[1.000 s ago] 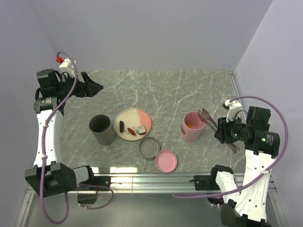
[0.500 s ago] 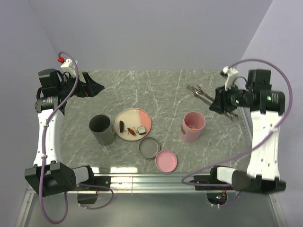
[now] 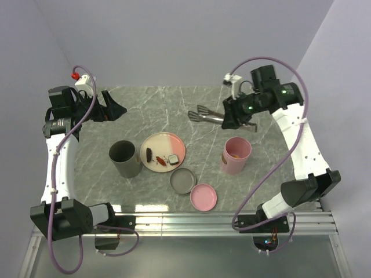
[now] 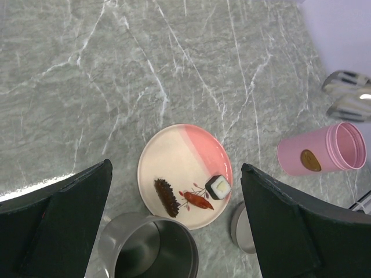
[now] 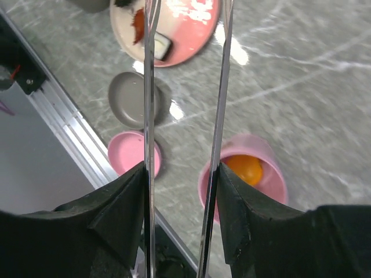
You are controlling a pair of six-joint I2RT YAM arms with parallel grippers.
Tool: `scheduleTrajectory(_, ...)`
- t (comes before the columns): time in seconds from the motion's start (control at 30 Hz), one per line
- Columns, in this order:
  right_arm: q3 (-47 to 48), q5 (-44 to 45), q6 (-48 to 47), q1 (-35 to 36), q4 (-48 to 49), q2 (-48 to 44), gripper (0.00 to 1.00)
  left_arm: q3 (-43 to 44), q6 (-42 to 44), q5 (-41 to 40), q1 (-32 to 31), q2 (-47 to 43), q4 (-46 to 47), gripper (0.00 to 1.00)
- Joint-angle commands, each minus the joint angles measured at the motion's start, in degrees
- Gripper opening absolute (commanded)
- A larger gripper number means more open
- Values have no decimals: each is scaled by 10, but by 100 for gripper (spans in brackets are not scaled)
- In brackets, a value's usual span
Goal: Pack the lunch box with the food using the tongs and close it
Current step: Place the fake food in the packing box, then pick up the fake food from the plate.
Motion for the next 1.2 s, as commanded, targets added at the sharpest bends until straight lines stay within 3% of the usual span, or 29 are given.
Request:
scheduleTrajectory(0.0, -38, 19, 33, 62, 49, -3, 55, 23, 12, -21, -2, -7, -9, 99)
scheduleTrajectory(0.47, -152, 160, 126, 259, 144, 21, 56, 12, 3, -38, -2, -11, -2, 99)
scheduleTrajectory(0.73, -172, 204, 164, 297, 172, 41, 62, -13, 1, -45, -3, -32, 21, 99)
scheduleTrajectory(1.17, -195, 249, 198, 325, 187, 74, 63, -24, 4, -44, -2, -39, 25, 99)
